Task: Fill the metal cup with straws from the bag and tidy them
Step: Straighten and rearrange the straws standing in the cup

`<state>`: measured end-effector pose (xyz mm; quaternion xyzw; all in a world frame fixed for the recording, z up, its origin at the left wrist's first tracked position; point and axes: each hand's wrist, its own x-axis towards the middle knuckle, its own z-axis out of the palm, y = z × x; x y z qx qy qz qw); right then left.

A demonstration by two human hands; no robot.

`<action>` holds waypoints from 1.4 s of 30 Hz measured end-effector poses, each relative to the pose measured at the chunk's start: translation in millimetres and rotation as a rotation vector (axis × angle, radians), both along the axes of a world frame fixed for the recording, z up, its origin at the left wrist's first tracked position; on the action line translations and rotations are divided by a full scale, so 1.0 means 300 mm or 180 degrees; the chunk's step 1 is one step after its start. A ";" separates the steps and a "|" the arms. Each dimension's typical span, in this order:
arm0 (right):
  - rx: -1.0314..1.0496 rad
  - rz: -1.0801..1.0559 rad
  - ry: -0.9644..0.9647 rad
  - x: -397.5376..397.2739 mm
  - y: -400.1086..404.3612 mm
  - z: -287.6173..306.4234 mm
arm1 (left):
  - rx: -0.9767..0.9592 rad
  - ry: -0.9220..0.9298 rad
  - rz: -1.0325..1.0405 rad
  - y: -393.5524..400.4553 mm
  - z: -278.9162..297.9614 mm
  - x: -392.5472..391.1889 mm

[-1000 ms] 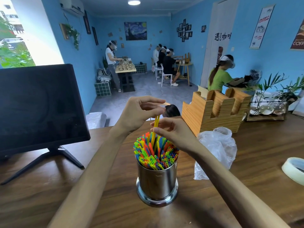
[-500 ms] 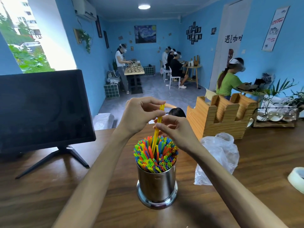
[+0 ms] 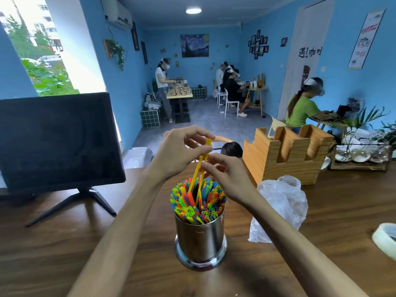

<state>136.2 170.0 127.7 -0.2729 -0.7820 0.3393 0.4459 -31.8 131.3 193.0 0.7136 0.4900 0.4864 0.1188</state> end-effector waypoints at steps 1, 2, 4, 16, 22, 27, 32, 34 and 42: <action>0.0031 -0.0016 -0.0042 -0.002 -0.002 0.003 | 0.0060 0.0071 0.0081 -0.003 0.003 0.002; 0.0066 -0.0018 -0.0071 -0.004 -0.003 0.005 | 0.0116 0.0102 0.0150 -0.005 0.005 0.004; 0.0166 0.0027 -0.0056 -0.006 -0.008 0.014 | 0.0210 0.0043 0.0249 -0.010 0.008 0.007; -0.0284 0.0427 0.0069 0.018 0.031 0.022 | 0.0886 -0.0925 0.0335 -0.044 0.077 0.028; -0.1615 0.1087 0.0595 0.078 0.061 0.023 | 0.1216 -0.2584 0.0612 -0.061 0.087 -0.035; -0.2401 0.1138 0.1122 0.113 0.071 0.069 | 0.0804 -0.3299 0.0753 -0.056 -0.027 -0.051; -0.2797 0.0555 0.1531 0.144 0.098 0.098 | 0.0494 -0.3420 0.0944 -0.070 -0.136 -0.044; -0.2489 0.0274 0.1542 0.145 0.106 0.101 | 0.0291 -0.3435 0.0950 -0.080 -0.177 -0.040; -0.1436 -0.0141 0.1842 0.100 0.122 0.178 | -0.0518 -0.1963 0.0917 -0.121 -0.308 -0.006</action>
